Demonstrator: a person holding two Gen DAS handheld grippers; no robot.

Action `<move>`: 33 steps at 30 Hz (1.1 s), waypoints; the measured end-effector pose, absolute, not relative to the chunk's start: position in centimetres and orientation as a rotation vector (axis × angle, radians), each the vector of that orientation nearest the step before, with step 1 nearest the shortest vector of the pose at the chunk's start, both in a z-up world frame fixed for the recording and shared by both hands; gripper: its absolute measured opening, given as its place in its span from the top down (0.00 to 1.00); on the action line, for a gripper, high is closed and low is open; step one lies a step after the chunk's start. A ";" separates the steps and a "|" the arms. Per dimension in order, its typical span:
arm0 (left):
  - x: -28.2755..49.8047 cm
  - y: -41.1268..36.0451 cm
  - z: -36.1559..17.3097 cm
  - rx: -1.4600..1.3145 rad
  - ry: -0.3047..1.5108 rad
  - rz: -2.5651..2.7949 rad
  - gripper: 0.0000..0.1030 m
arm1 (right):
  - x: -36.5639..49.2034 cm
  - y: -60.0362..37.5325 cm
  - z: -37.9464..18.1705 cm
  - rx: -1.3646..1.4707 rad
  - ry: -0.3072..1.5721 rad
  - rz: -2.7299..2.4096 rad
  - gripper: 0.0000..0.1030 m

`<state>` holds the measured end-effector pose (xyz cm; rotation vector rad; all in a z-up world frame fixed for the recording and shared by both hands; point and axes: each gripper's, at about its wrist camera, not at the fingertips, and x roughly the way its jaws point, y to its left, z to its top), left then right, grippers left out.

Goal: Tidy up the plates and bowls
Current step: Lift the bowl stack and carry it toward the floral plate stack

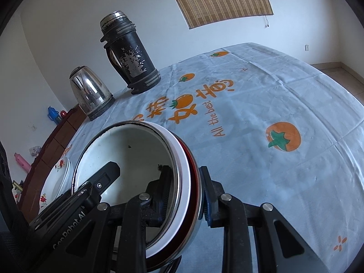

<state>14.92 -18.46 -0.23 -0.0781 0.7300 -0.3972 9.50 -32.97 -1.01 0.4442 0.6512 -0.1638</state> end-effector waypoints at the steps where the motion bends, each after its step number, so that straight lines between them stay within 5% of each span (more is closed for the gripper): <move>1: 14.8 -18.3 -0.2 -0.077 0.727 -0.395 0.76 | 9.4 -32.8 -1.0 0.449 0.651 -0.162 0.73; 33: 13.3 -14.5 -0.2 -0.078 0.703 -0.391 0.76 | 8.5 -29.1 -1.3 0.449 0.631 -0.147 0.73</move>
